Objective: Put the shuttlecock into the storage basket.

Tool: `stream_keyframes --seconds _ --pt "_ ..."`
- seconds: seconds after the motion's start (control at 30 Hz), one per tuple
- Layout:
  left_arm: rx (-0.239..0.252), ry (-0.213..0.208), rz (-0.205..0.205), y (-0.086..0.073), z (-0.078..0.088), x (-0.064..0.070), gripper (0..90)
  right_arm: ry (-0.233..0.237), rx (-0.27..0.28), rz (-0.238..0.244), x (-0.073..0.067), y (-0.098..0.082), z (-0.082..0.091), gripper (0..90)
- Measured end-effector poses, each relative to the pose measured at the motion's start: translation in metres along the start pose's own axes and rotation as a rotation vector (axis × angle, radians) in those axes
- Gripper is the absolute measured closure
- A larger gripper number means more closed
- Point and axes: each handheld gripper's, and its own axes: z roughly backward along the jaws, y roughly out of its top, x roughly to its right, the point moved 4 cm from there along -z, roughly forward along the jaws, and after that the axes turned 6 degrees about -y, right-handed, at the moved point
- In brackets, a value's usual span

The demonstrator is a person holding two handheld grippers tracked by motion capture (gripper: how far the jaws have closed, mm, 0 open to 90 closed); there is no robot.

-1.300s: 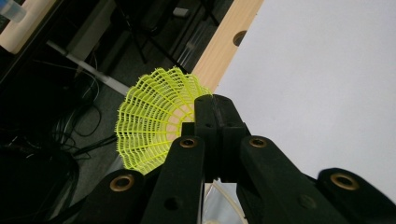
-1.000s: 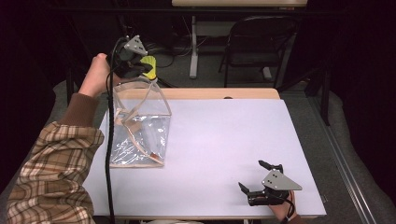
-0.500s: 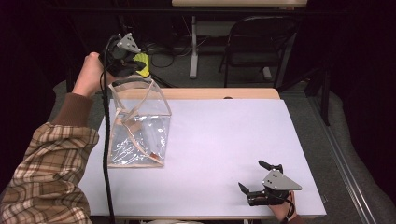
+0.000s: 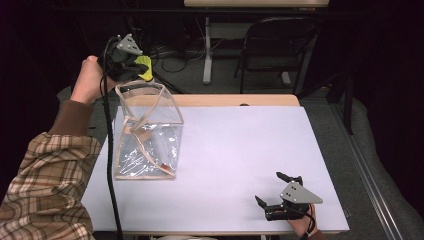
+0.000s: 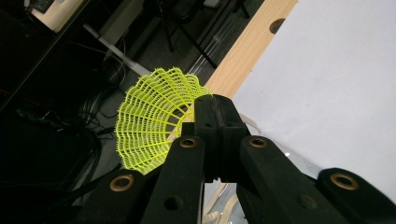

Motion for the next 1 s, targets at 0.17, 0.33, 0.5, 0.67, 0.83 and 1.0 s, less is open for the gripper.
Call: stream_keyframes --seconds 0.17,0.33,0.5,0.67,0.83,1.0 --pt "0.012 0.013 0.025 -0.005 0.001 -0.005 90.0 -0.001 -0.005 0.000 0.000 0.000 0.000 0.0" --pt "0.015 0.019 0.032 -0.007 0.002 -0.007 90.0 0.001 -0.005 0.001 0.000 0.000 -0.001 0.0" --pt "0.013 0.021 0.039 -0.010 0.002 -0.008 90.0 -0.001 -0.003 0.000 0.000 0.000 -0.001 0.0" --pt "0.016 0.026 0.051 -0.012 0.001 -0.010 90.0 0.000 -0.006 -0.002 0.000 0.000 -0.001 0.0" --pt "0.013 0.027 0.063 -0.015 -0.002 -0.012 90.0 0.002 -0.007 -0.002 -0.001 0.000 -0.001 0.0" --pt "0.013 0.029 0.072 -0.018 -0.003 -0.014 90.0 0.002 -0.007 -0.001 -0.001 0.000 -0.001 0.0"
